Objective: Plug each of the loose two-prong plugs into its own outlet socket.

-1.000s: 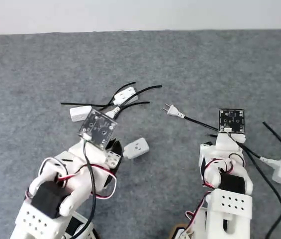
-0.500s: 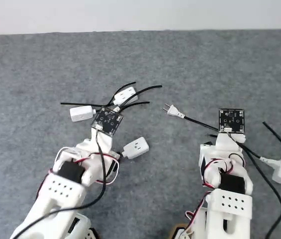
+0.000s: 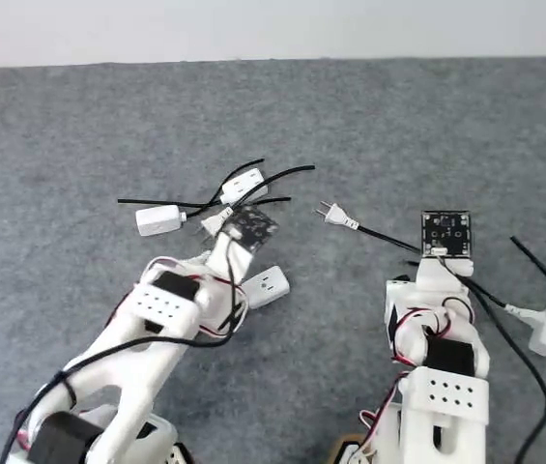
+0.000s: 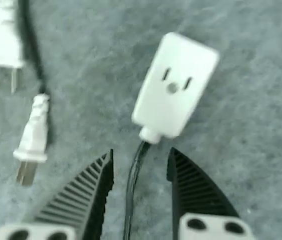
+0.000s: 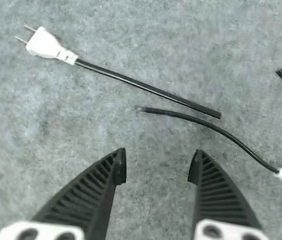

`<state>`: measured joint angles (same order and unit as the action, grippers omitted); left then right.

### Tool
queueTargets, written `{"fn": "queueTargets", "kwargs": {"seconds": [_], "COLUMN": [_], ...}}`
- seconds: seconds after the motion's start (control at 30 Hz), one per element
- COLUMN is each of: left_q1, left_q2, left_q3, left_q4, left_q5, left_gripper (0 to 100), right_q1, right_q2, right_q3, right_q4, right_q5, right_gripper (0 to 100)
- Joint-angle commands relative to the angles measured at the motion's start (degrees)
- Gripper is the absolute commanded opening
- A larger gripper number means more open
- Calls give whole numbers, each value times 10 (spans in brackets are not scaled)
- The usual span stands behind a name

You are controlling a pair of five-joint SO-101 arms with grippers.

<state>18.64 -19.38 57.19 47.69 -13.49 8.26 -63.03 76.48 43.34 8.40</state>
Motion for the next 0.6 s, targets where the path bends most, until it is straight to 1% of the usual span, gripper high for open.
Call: {"fn": "queueTargets", "kwargs": {"seconds": [0.0, 0.1, 0.13, 0.3, 0.43, 0.5, 0.57], "left_q1": [42, 77, 90, 147, 181, 185, 174], "left_q2": [15, -3, -8, -12, -11, 0, 34], "left_q3": [-46, -47, -48, -50, -51, -50, -51], "left_q4": [-13, -13, -13, -13, -16, -36, -68], "left_q5": [-8, -9, -9, -4, -4, -3, -3], "left_gripper": [129, 18, 6, 13, 13, 13, 13], "right_q1": [0, 1, 1, 1, 19, 20, 20], "right_q2": [-4, -7, -7, -7, -8, -8, -8], "right_q3": [-5, -5, -5, -5, -6, -6, -6], "right_q4": [-11, -11, -11, -11, -13, -13, -13], "right_q5": [12, 14, 14, 15, 15, 15, 15], "right_gripper": [208, 208, 208, 208, 208, 208, 208]}}
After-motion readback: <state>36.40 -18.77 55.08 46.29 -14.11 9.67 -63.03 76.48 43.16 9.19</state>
